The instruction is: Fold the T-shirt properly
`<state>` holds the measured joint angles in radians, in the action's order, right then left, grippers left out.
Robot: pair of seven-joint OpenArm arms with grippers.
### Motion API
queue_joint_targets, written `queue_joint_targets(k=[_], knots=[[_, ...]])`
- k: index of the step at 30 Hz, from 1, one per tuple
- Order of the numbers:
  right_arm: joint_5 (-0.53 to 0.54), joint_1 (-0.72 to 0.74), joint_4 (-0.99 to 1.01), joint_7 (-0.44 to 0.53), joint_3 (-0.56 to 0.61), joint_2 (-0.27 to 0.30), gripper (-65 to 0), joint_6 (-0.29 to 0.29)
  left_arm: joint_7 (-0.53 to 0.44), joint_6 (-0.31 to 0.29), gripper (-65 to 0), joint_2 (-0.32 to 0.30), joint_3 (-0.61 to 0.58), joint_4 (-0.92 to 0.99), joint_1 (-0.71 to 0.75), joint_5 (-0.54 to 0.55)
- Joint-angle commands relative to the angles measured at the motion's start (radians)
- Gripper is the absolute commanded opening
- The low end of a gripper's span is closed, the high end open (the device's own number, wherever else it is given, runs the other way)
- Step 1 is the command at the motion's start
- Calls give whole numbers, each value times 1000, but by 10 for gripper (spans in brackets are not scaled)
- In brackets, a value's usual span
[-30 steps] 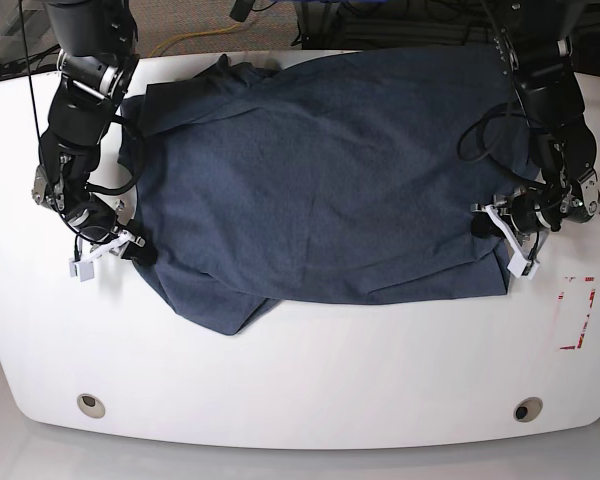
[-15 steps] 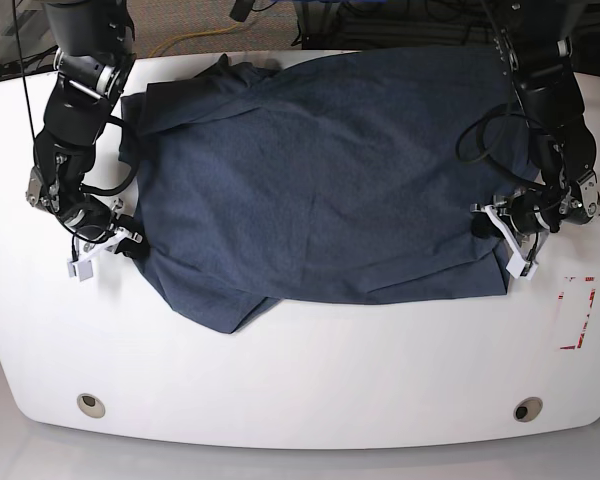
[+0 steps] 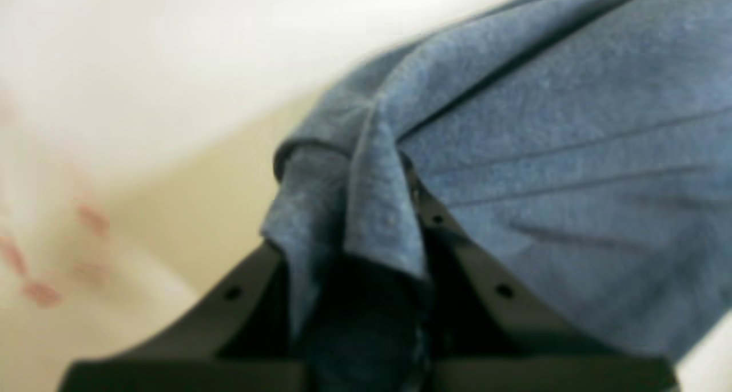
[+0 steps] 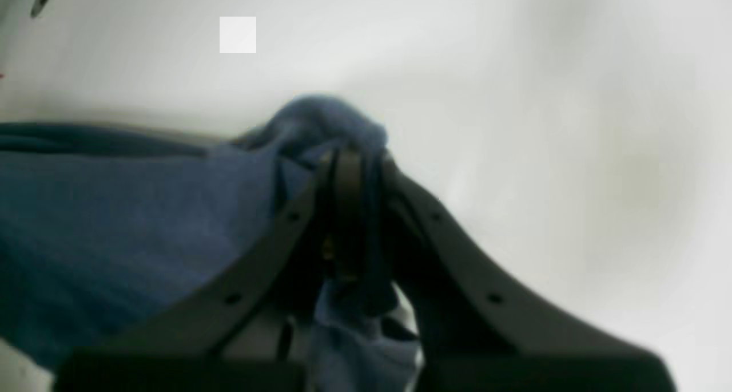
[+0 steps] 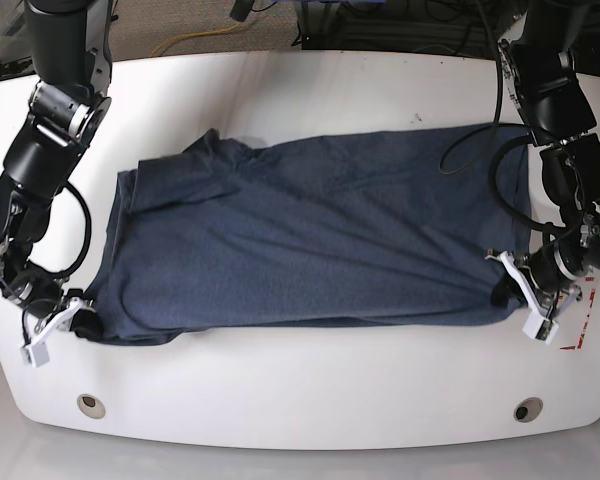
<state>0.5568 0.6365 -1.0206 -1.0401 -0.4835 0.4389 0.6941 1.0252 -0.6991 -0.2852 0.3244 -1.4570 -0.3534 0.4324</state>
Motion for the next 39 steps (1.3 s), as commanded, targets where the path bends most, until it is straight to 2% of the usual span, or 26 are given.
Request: queue_joint_targets(k=[1, 4, 8, 10, 16, 20, 25, 32, 35, 36, 39], knots=[[24, 104, -25, 5, -4, 42, -650, 2, -26, 1, -639, -24, 6, -93, -66, 9], [27, 200, -20, -24, 19, 68, -650, 3, -26, 1, -639, -50, 3, -159, -108, 9], [29, 363, -20, -36, 150, 110, -650, 4, -23, 1, -639, -84, 5, -219, -209, 9], [29, 431, -23, -44, 177, 119, -650, 4, -4, 1, -639, -102, 5, -228, -260, 9], [29, 593, -25, -138, 190, 120, -650, 4, 19, 1, -639, -138, 6, -278, -330, 15], [29, 609, -36, -210, 187, 142, -650, 4, 20, 1, -639, -147, 3, -324, -312, 10], [35, 475, -140, -253, 167, 143, -650, 4, 19, 1, -639, -145, 3, -337, -206, 15], [179, 127, -278, -266, 68, 148, -650, 4, -9, 1, -639, -145, 3, -337, -14, 10], [202, -31, -326, -262, 16, 139, -650, 4, -81, 1, -637, -147, 3, -336, 103, 12], [205, -97, -336, -262, -11, 120, -650, 4, -107, 1, -637, -150, 3, -334, 152, 13], [205, -234, -343, -262, -77, 85, -650, 4, -119, 1, -637, -150, 3, -333, 242, 10]])
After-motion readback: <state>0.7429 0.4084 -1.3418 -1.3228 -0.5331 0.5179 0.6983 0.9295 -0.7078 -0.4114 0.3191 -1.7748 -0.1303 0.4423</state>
